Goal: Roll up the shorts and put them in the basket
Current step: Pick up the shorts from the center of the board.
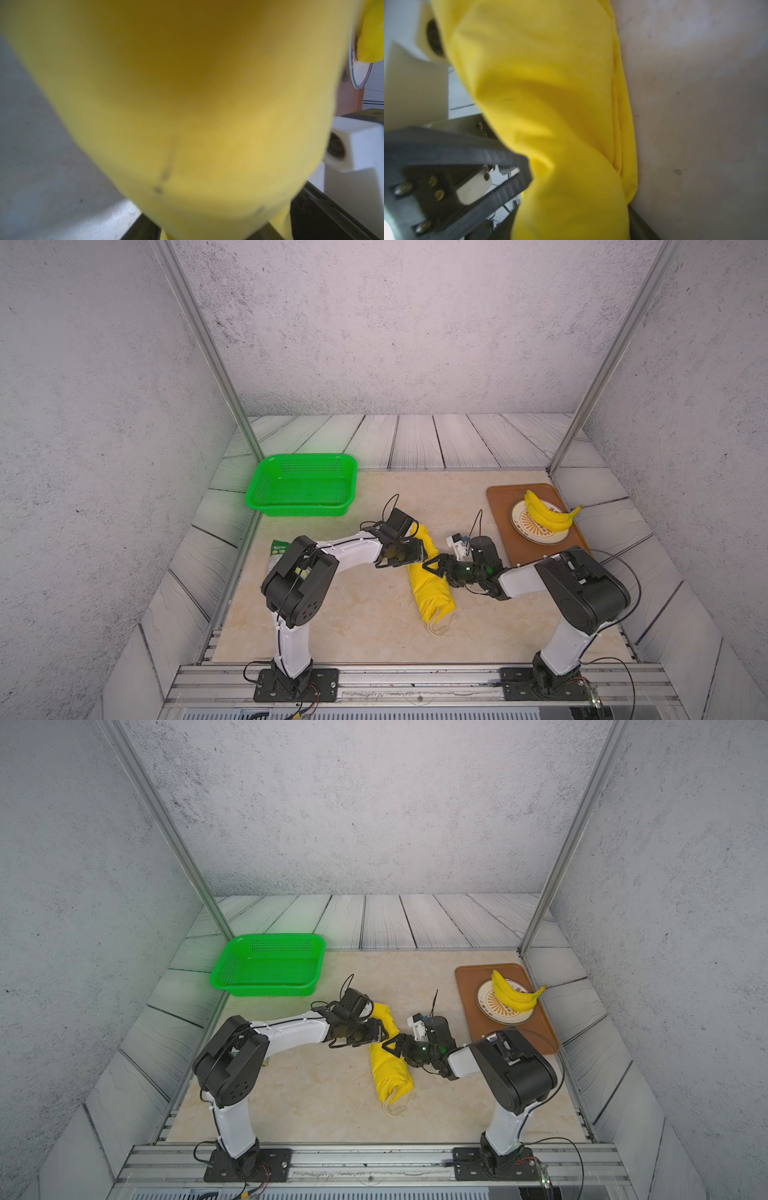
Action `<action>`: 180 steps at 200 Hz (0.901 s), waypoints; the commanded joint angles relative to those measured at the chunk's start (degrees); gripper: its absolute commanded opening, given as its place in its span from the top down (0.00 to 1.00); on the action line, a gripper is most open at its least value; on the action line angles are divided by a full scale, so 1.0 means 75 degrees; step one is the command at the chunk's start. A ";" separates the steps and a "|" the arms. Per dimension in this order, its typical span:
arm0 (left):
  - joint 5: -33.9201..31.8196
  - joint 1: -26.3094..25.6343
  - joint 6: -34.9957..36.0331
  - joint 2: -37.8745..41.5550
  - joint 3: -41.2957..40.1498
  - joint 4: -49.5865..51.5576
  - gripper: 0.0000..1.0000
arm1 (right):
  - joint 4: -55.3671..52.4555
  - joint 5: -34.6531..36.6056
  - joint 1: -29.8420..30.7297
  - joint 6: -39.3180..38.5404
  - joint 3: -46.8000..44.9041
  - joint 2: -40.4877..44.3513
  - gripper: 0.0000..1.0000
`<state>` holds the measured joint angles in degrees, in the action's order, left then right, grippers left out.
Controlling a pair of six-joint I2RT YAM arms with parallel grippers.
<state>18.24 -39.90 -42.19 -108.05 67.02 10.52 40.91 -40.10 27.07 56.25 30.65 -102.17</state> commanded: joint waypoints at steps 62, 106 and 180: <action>-0.0358 0.0504 0.0194 0.1177 -0.0602 0.0841 0.35 | 0.2811 -0.0868 -0.0045 0.1298 -0.0232 -0.0585 0.83; 0.0184 0.1312 0.0192 0.3178 -0.1705 0.0367 0.33 | 0.2860 -0.1077 -0.0130 0.1095 -0.0349 0.0384 0.84; 0.2018 0.1424 -0.0747 0.5135 -0.3886 -0.3153 0.07 | 0.1643 -0.1832 -0.0166 0.0526 0.0255 0.1882 0.83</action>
<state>27.11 -29.08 -46.26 -71.42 38.89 -2.44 55.37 -49.60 26.00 62.94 29.82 -92.31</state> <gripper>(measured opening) 0.930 0.248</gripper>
